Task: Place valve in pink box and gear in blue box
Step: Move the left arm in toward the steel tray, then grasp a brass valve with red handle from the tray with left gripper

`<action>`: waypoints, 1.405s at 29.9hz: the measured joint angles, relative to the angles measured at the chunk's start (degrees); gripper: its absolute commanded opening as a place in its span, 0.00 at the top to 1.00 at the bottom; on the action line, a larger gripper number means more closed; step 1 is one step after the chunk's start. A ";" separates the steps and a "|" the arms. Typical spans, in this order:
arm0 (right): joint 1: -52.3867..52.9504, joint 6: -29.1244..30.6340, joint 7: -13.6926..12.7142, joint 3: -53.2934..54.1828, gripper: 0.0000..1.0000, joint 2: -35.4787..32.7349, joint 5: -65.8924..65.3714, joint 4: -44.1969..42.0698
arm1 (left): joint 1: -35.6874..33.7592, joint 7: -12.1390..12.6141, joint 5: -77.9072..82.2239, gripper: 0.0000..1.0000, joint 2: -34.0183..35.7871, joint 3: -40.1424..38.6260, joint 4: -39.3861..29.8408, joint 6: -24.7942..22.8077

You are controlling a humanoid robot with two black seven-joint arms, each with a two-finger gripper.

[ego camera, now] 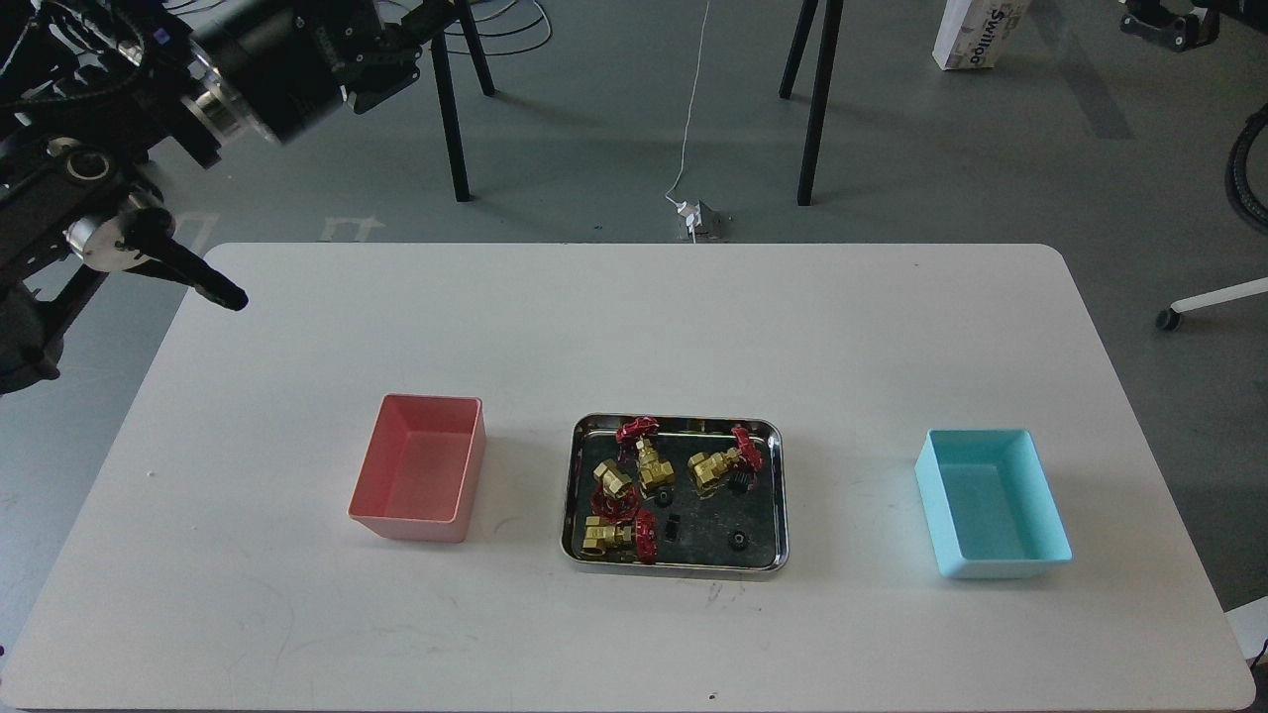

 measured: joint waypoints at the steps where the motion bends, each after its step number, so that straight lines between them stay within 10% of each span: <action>1: 0.17 -0.31 0.00 0.00 0.01 0.09 -0.09 -0.15 | -0.09 0.37 4.29 0.08 -0.29 0.10 -1.90 0.66; 15: 3.36 -1.12 0.00 -0.09 0.02 0.07 -0.23 -0.27 | 1.97 4.50 68.86 0.01 -2.13 16.92 -10.04 16.36; 42: 3.28 -1.10 -0.01 -0.87 0.02 0.73 -0.35 -1.14 | 17.02 6.53 74.35 0.01 -17.68 24.23 0.79 14.94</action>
